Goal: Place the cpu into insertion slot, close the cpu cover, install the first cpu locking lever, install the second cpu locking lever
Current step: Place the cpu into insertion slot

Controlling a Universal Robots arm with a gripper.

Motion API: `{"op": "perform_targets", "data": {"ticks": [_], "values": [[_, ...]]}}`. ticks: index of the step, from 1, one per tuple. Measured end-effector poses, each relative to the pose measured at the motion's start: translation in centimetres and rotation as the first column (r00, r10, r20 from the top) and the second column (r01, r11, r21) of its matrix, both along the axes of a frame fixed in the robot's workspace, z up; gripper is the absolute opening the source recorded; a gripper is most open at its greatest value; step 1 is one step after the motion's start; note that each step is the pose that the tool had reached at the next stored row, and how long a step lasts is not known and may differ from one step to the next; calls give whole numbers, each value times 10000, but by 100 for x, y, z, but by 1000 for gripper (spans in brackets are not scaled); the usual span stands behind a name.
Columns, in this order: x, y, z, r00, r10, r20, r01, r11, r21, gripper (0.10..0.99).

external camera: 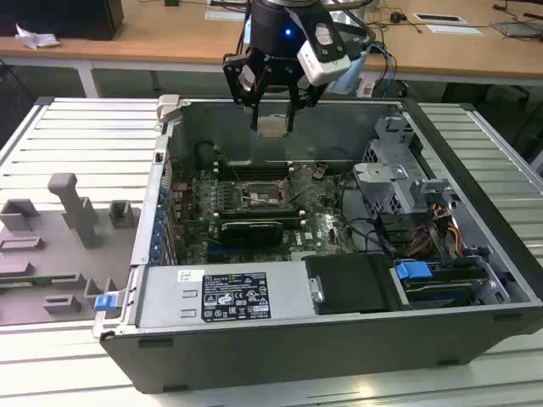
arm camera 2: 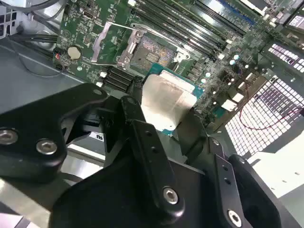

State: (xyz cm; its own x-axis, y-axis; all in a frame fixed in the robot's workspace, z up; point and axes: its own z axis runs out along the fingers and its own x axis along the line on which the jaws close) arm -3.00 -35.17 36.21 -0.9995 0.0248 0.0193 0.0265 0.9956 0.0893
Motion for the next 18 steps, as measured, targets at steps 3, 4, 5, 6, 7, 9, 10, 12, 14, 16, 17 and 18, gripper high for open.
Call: {"op": "perform_targets", "data": {"ticks": [3, 4, 5, 6, 7, 9, 10, 12, 14, 16, 17, 18], "values": [[0, 0, -3, 9977, -680, 0, 680, 9977, 0, 533], [0, 0, -3, 9973, -741, 0, 741, 9973, 0, 533], [0, 0, -4, 9968, -804, 0, 804, 9968, 0, 533], [0, 0, -4, 9962, -866, 0, 866, 9962, 0, 533], [0, 0, -4, 9958, -918, 0, 918, 9958, 0, 533], [0, 0, -5, 9937, -1120, 0, 1120, 9937, 0, 533], [0, 0, -5, 9927, -1206, 0, 1206, 9927, 0, 533], [0, 0, -6, 9902, -1400, 0, 1400, 9902, -1, 533], [0, 0, -7, 9877, -1567, 0, 1567, 9877, 0, 533], [0, 0, -8, 9862, -1653, 0, 1653, 9862, 0, 533], [0, 0, -8, 9842, -1773, 0, 1773, 9842, -1, 533], [0, 0, -9, 9822, -1880, 0, 1880, 9822, -1, 533]]}}
